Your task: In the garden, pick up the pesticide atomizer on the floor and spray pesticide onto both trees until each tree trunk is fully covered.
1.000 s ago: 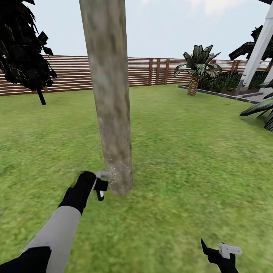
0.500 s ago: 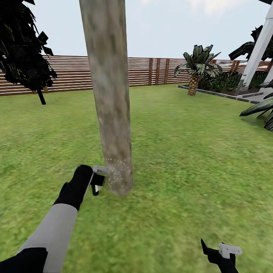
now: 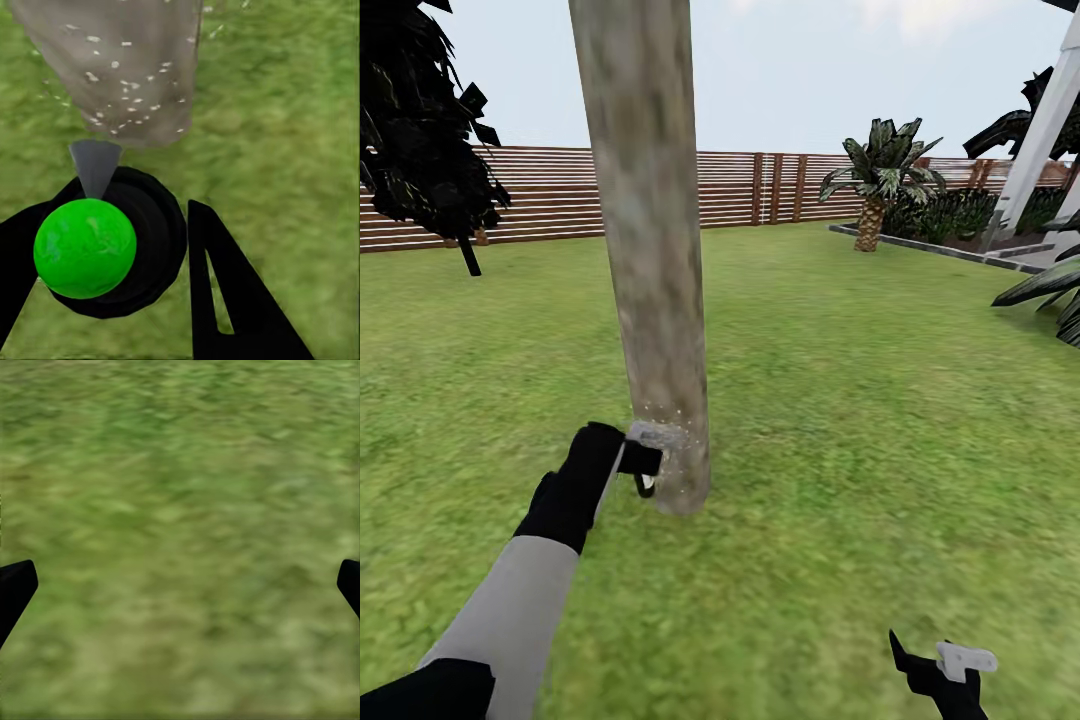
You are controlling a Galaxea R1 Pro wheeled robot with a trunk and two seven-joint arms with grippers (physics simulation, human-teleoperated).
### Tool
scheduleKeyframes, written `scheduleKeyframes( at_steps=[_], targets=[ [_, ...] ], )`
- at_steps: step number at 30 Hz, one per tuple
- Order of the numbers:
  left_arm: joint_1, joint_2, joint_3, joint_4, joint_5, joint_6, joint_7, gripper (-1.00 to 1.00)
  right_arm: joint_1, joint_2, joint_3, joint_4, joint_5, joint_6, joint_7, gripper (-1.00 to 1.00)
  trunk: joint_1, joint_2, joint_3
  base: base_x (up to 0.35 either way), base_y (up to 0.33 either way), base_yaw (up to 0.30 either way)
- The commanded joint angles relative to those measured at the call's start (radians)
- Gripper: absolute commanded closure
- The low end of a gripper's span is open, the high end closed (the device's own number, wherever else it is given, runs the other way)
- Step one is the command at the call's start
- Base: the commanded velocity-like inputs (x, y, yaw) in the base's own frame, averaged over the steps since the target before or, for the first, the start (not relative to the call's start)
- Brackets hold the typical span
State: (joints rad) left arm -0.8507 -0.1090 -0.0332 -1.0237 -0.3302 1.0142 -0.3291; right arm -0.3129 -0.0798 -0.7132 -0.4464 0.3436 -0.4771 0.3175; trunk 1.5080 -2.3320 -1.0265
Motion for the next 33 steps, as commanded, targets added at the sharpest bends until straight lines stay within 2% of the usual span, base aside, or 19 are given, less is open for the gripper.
scheduleKeyframes(
  at_steps=[1, 3, 5, 6, 7, 9, 10, 12, 13, 14, 15, 17, 19, 20, 22, 24, 26, 30, 33],
  targets=[
    [0.000, 0.032, 0.000, -0.001, 0.011, 0.001, 0.000, 1.00, 0.000, 0.000, 0.000, 0.000, 0.000, 0.000, 0.000, -1.00, 0.000, 0.000, 0.000, 0.000, 0.000, 0.000],
    [-0.001, 0.064, 0.000, -0.002, 0.012, 0.001, -0.001, 1.00, 0.000, 0.000, 0.000, 0.000, 0.000, 0.000, 0.000, -1.00, 0.000, 0.000, 0.000, 0.000, 0.000, 0.000],
    [0.000, 0.066, -0.006, -0.002, 0.013, 0.002, -0.001, 1.00, 0.000, 0.000, 0.000, 0.000, 0.000, 0.000, 0.000, -1.00, 0.000, 0.000, 0.000, 0.000, 0.000, 0.000],
    [0.000, 0.056, -0.007, -0.002, 0.013, 0.003, -0.001, 1.00, 0.000, 0.000, 0.000, 0.000, 0.000, 0.000, 0.000, -1.00, 0.000, 0.000, 0.000, 0.000, 0.000, 0.000],
    [0.000, 0.023, -0.009, -0.002, 0.013, 0.003, -0.001, 1.00, 0.000, 0.000, 0.000, 0.000, 0.000, 0.000, 0.000, -1.00, 0.000, 0.000, 0.000, 0.000, 0.000, 0.000],
    [-0.001, -0.019, -0.013, -0.001, 0.012, 0.003, -0.001, 1.00, 0.000, 0.000, 0.000, 0.000, 0.000, 0.000, 0.000, -1.00, 0.000, 0.000, 0.000, 0.000, 0.000, 0.000],
    [-0.001, -0.040, -0.036, -0.001, 0.012, 0.003, -0.001, 1.00, 0.000, 0.000, 0.000, 0.000, 0.000, 0.000, 0.000, -1.00, 0.000, 0.000, 0.000, 0.000, 0.000, 0.000],
    [-0.001, -0.051, -0.083, -0.004, 0.014, 0.007, -0.002, 1.00, 0.000, 0.000, 0.000, 0.000, 0.000, 0.000, 0.000, -1.00, 0.000, 0.000, 0.000, 0.000, 0.000, 0.000],
    [-0.001, -0.051, -0.092, -0.005, 0.014, 0.009, -0.002, 1.00, 0.000, 0.000, 0.000, 0.000, 0.000, 0.000, 0.000, -1.00, 0.000, 0.000, 0.000, 0.000, 0.000, 0.000],
    [-0.001, -0.049, -0.099, -0.006, 0.012, 0.010, -0.002, 1.00, 0.000, 0.000, 0.000, 0.000, 0.000, 0.000, 0.000, -1.00, 0.000, 0.000, 0.000, 0.000, 0.000, 0.000],
    [-0.001, -0.026, -0.089, -0.013, 0.009, 0.012, -0.001, 1.00, 0.000, 0.000, 0.000, 0.000, 0.000, 0.000, 0.000, -1.00, 0.000, 0.000, 0.000, 0.000, 0.000, 0.000],
    [-0.003, 0.022, -0.056, -0.018, 0.012, 0.013, -0.002, 1.00, 0.000, 0.000, 0.000, 0.000, 0.000, 0.000, 0.000, -1.00, 0.000, 0.000, 0.000, 0.000, 0.000, 0.000],
    [-0.008, 0.049, -0.031, -0.019, 0.013, 0.013, -0.002, 1.00, 0.000, 0.000, 0.000, 0.000, 0.000, 0.000, 0.000, -1.00, 0.000, 0.000, 0.000, 0.000, 0.000, 0.000],
    [-0.015, 0.066, -0.004, -0.019, 0.014, 0.014, -0.002, 1.00, 0.000, 0.000, 0.000, 0.000, 0.000, 0.000, 0.000, -1.00, 0.000, 0.000, 0.000, 0.000, 0.000, 0.000],
    [-0.022, 0.078, 0.026, -0.019, 0.014, 0.014, -0.002, 1.00, 0.000, 0.000, 0.000, 0.000, 0.000, 0.000, 0.000, -1.00, 0.000, 0.000, 0.000, 0.000, 0.000, 0.000],
    [-0.024, 0.079, 0.032, -0.019, 0.015, 0.014, -0.002, 1.00, 0.000, 0.000, 0.000, 0.000, 0.000, 0.000, 0.000, -1.00, 0.000, 0.000, 0.000, 0.000, 0.000, 0.000],
    [-0.024, 0.056, 0.028, -0.021, 0.016, 0.014, -0.002, 1.00, 0.000, 0.000, 0.000, 0.000, 0.000, 0.000, 0.000, -1.00, 0.000, 0.000, 0.000, 0.000, 0.000, 0.000],
    [-0.026, -0.012, -0.009, -0.021, 0.015, 0.014, -0.002, 1.00, 0.000, 0.000, 0.000, 0.000, 0.000, 0.000, 0.000, -1.00, 0.000, 0.000, 0.000, 0.000, 0.000, 0.000],
    [-0.027, -0.029, -0.035, -0.022, 0.015, 0.014, -0.002, 1.00, 0.000, 0.000, 0.000, 0.000, 0.000, 0.000, 0.000, -1.00, 0.000, 0.000, 0.000, 0.000, 0.000, 0.000]
  ],
)
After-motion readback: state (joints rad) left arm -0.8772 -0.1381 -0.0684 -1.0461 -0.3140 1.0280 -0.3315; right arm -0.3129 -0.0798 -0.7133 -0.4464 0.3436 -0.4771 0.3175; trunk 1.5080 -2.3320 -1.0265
